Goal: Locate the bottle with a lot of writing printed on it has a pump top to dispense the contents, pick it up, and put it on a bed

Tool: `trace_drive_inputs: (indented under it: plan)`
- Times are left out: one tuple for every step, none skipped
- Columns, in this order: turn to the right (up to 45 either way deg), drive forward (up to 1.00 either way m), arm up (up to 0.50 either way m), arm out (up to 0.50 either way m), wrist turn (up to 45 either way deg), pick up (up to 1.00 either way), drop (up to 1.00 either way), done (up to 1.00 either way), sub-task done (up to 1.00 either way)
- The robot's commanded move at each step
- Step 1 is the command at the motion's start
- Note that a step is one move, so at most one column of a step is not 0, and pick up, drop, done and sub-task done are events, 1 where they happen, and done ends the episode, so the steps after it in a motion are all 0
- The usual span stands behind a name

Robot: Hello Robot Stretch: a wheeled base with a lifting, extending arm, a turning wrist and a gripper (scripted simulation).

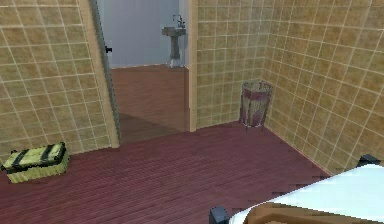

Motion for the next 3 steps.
trace_drive_inputs:
  plan:
    - [0.0,0.0,0.0,0.0,45.0,0.0,0.0,0.0,0.0]
    - [0.0,0.0,0.0,0.0,45.0,0.0,0.0,0.0,0.0]
    - [0.0,0.0,0.0,0.0,39.0,0.0,0.0,0.0,0.0]
